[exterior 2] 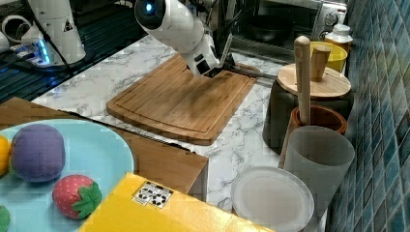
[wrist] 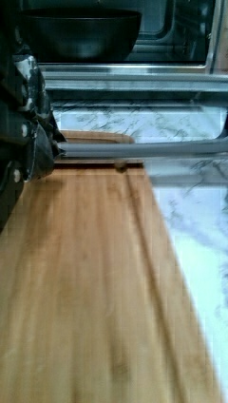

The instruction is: Close the oven.

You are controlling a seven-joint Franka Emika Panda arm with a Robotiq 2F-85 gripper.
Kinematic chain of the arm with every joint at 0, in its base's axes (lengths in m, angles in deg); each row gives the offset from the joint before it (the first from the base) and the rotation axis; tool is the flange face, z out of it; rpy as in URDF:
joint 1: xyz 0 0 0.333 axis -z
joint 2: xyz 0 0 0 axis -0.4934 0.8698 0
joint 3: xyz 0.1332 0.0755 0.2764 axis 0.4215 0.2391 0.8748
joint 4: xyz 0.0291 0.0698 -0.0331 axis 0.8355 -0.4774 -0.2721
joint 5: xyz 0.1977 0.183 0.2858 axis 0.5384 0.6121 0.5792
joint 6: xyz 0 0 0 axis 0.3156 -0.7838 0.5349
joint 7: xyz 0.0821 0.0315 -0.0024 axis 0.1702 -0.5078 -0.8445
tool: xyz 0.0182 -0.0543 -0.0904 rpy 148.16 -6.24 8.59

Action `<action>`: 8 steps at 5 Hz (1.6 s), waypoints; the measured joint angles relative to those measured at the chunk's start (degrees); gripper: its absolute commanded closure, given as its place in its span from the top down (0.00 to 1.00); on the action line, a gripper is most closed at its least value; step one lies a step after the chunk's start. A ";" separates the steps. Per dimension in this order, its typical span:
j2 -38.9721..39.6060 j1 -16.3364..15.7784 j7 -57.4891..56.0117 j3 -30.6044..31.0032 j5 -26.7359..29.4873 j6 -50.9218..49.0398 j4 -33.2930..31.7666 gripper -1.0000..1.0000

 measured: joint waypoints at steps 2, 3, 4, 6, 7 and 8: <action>-0.10 -0.15 0.17 3.21 0.00 0.00 2.91 0.00; -0.03 -1.64 4.31 2.92 -2.91 2.38 4.14 0.00; 0.01 -2.68 9.74 3.25 -6.83 2.80 5.04 0.00; 0.60 -3.05 10.97 3.47 -10.52 2.27 6.60 0.00; 2.38 -2.97 12.48 3.23 -14.66 0.00 8.50 0.00; 4.63 -3.89 14.66 3.23 -15.16 -0.17 9.74 0.00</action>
